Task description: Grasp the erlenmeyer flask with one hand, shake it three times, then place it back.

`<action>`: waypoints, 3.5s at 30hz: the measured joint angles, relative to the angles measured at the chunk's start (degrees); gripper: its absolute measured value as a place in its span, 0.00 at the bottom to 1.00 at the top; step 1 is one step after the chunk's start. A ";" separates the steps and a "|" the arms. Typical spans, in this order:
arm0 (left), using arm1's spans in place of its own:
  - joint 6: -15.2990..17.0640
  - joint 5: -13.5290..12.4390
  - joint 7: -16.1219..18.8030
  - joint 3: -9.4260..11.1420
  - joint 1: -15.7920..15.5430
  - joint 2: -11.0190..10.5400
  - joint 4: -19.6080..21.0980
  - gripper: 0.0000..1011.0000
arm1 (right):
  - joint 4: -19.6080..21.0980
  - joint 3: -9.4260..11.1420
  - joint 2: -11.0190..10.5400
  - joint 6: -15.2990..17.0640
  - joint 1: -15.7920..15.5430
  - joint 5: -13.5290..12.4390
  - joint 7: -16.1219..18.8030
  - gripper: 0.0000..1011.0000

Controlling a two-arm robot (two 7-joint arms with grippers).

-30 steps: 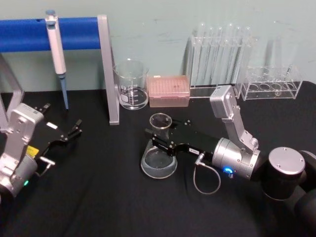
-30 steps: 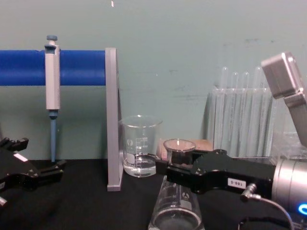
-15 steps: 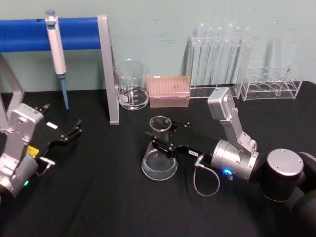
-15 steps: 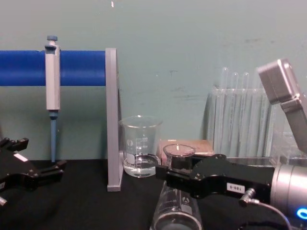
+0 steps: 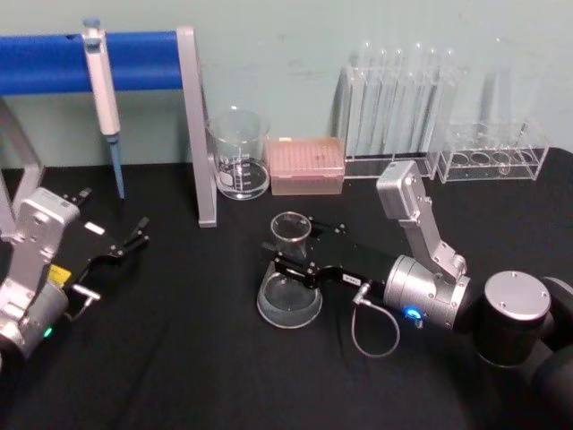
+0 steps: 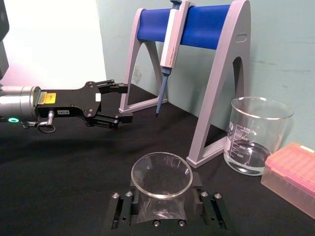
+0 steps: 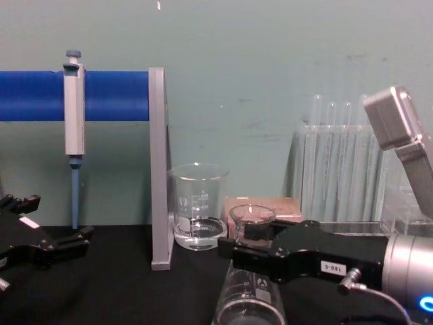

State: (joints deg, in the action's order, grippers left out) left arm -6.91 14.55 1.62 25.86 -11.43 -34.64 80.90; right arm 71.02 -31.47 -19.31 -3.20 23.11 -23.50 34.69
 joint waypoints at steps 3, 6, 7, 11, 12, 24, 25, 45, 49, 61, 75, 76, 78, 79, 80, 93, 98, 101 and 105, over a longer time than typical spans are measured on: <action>0.00 0.00 0.00 0.00 0.00 0.00 0.00 0.99 | 0.00 0.00 0.01 0.00 -0.01 0.00 0.00 0.65; 0.00 0.00 0.00 0.00 0.00 0.00 0.00 0.99 | 0.00 0.02 0.02 0.00 -0.02 0.00 0.00 0.74; 0.00 0.00 0.00 0.00 0.00 0.00 0.00 0.99 | 0.00 0.02 0.02 0.00 -0.02 0.00 0.00 0.78; 0.00 0.00 0.00 0.00 0.00 0.00 0.00 0.99 | 0.00 0.04 0.02 0.00 -0.02 0.00 0.00 0.89; 0.00 0.00 0.00 0.00 0.00 0.00 0.00 0.99 | 0.00 0.04 0.02 0.01 -0.02 0.00 0.00 0.92; 0.00 0.00 0.00 0.00 0.00 0.00 0.00 0.99 | 0.87 0.28 -0.64 -0.06 -0.50 -0.69 0.92 0.99; 0.00 0.00 0.00 0.00 0.00 0.00 0.00 0.99 | 1.38 0.40 -1.08 -0.07 -0.82 -0.98 1.30 0.99; 0.00 0.00 0.00 0.00 0.00 0.00 0.00 0.99 | 12.74 4.95 -10.87 0.36 -8.91 -5.34 1.93 0.99; 0.00 0.00 0.00 0.00 0.00 0.00 0.00 0.99 | 13.89 6.99 -11.40 -0.47 -10.33 -5.80 -0.77 0.99; 0.00 0.00 0.00 0.00 0.00 0.00 0.00 0.99 | 10.70 13.01 -2.84 -4.43 -12.05 -0.54 -19.75 0.99; 0.00 0.00 0.00 0.00 0.00 0.00 0.00 0.99 | -1.53 13.55 4.70 -8.02 -9.34 6.39 -28.21 0.99; 0.00 0.00 0.00 0.00 0.00 0.00 0.00 0.99 | -1.53 13.55 4.70 -8.02 -9.34 6.39 -28.21 0.99; 0.00 0.00 0.00 0.00 0.00 0.00 0.00 0.99 | -2.53 13.31 4.85 -7.48 -9.27 7.02 -27.98 0.99; 0.00 0.00 0.00 0.00 0.00 0.00 0.00 0.99 | -2.99 13.19 4.94 -7.10 -9.26 7.37 -27.76 0.99; 0.00 0.00 0.00 0.00 0.00 0.00 0.00 0.99 | -3.18 13.14 4.97 -6.91 -9.26 7.55 -27.65 0.99; 0.00 0.00 0.00 0.00 0.00 0.00 0.00 0.99 | -4.04 12.91 5.00 -6.03 -9.20 8.80 -26.70 0.99; 0.00 0.00 0.00 0.00 0.00 0.00 0.00 0.99 | -4.01 12.92 5.02 -6.06 -9.19 8.73 -26.76 0.99; 0.00 0.00 0.00 0.00 0.00 0.00 0.00 0.99 | -3.99 12.94 5.04 -6.07 -9.19 8.66 -26.80 0.99; 0.00 0.00 0.00 0.00 0.00 0.00 0.00 0.99 | -3.97 12.96 5.06 -6.09 -9.19 8.59 -26.83 0.99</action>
State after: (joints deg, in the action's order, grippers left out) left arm -6.91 14.55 1.62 25.86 -11.43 -34.65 80.90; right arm 67.05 -18.51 -14.25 -9.29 13.92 -14.91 7.86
